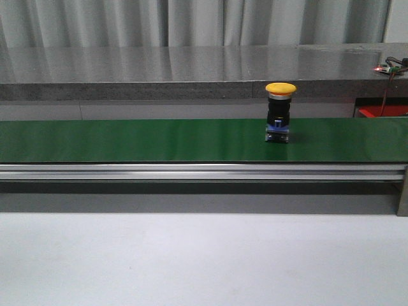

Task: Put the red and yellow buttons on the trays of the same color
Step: 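Carry the red button into the red tray and open the right gripper, then lower the right gripper onto the yellow button and grasp it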

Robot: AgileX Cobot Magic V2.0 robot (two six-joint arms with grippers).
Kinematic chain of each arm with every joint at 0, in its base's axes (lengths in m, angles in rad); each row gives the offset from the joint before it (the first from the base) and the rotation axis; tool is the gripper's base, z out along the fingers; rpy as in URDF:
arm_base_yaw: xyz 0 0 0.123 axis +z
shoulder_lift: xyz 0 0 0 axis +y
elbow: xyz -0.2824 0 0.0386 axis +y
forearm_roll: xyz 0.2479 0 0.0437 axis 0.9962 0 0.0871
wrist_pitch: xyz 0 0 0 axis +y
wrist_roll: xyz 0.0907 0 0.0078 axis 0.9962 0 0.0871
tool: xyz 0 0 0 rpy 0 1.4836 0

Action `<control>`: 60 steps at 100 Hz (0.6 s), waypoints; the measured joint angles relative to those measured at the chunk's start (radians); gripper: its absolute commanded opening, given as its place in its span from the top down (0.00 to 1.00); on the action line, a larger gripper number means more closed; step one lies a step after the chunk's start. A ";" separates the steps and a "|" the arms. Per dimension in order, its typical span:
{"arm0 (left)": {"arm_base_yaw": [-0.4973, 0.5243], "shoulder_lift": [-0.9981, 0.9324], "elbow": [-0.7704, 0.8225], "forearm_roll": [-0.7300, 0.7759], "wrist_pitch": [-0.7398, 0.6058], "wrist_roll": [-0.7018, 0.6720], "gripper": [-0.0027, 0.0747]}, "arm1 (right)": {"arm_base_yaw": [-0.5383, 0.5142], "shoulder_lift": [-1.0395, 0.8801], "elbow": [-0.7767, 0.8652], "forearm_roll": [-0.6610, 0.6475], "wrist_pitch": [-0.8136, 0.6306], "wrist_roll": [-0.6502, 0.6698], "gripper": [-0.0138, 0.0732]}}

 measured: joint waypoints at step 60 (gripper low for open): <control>0.000 0.000 0.000 0.000 0.000 0.000 0.99 | 0.327 -0.195 0.288 0.020 -0.028 -0.025 0.18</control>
